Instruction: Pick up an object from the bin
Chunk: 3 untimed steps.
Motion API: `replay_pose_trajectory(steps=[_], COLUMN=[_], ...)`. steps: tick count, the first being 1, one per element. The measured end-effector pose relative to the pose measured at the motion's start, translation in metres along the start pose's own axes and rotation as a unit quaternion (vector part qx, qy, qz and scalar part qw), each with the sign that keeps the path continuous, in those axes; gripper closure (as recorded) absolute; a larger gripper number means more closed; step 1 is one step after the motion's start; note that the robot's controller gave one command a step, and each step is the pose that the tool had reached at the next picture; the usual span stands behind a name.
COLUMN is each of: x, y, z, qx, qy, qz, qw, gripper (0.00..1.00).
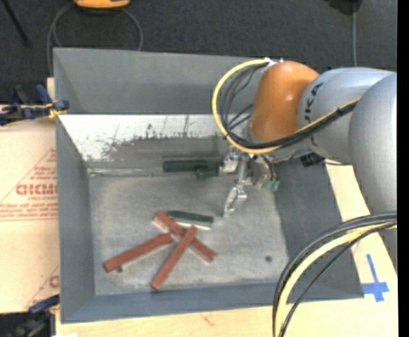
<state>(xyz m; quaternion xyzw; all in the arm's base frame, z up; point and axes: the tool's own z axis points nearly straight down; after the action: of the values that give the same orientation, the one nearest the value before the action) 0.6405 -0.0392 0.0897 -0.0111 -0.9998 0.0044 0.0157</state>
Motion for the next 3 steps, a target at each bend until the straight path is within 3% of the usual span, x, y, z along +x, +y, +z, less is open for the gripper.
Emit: replay_pose_trajectory(steps=[1, 2, 3], x=[0.027, 0.029, 0.034], y=[-0.024, -0.012, 0.021], z=[-0.020, -0.017, -0.004], qx=[-0.003, 0.001, -0.004], qy=[-0.0150, -0.0194, -0.0181], qz=[-0.106, -0.164, -0.070], qw=[0.9943, 0.9862, 0.9974], gripper=[0.00, 0.00, 0.00])
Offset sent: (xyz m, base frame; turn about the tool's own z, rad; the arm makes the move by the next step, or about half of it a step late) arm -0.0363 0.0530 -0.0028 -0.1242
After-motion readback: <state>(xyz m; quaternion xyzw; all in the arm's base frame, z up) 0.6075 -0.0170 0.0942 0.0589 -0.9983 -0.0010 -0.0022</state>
